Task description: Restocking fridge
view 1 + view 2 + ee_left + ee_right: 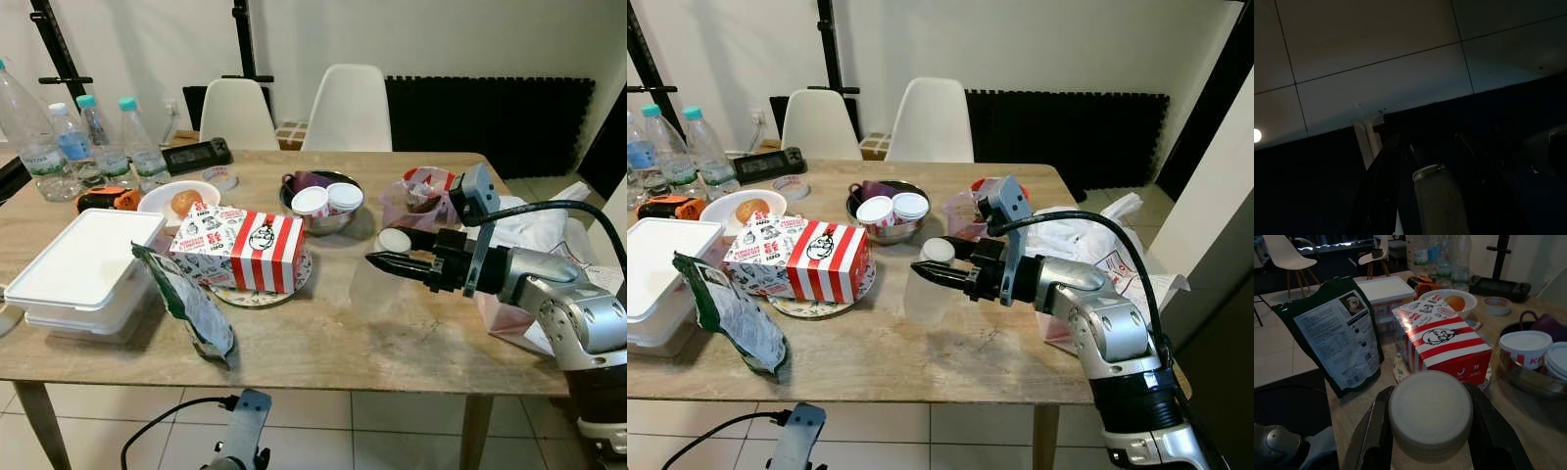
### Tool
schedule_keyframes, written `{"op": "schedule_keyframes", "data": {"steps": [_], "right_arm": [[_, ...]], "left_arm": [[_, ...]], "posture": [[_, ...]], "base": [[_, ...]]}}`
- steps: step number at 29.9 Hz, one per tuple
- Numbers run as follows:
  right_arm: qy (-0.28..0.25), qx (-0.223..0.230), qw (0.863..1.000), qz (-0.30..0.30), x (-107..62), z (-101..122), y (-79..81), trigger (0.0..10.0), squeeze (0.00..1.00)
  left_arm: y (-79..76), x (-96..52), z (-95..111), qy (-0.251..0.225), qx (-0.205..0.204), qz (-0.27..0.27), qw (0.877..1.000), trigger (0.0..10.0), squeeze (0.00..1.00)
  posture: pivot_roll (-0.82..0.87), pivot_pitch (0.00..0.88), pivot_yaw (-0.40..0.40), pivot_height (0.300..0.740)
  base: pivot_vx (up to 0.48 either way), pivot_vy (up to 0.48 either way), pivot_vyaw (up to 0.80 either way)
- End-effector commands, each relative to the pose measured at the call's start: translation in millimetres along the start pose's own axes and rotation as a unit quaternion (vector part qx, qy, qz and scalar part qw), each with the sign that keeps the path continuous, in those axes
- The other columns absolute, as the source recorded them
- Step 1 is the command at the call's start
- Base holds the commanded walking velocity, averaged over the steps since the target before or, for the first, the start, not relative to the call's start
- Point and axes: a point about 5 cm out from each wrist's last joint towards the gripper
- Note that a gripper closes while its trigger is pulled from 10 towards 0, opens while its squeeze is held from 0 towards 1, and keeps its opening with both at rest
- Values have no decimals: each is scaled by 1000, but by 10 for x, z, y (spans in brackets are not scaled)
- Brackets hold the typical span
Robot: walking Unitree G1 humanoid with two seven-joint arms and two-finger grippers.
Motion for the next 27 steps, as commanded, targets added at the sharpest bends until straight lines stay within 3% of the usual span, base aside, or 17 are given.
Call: {"op": "schedule_keyframes", "data": {"steps": [1, 24, 27], "right_arm": [[-14, -2, 1000, 9, 14, 48, 52, 0, 0], [-4, 5, 1000, 18, 8, 30, 153, 0, 0], [-2, 5, 1000, 21, 6, 29, 173, 0, 0]], "left_arm": [[-6, -7, -48, 7, -5, -1, 1000, 10000, 0], [-14, -4, -65, 12, -6, 1, 1000, 10000, 0], [-10, -6, -74, 15, -5, 3, 1000, 10000, 0]], "posture": [[-85, 1, -7, 726], [-92, 21, -6, 726], [-94, 25, -7, 726]], "base": [[-311, 0, 0], [-331, 0, 0], [0, 0, 0]]}}
Point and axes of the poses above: a point about 5 cm out from each wrist's last joint towards the gripper, its own x axis pointing out of the wrist towards the gripper, its own z axis along the axis of the wrist's last joint, y = z × x, and after that the axes turned 10 degrees about -x, right-handed
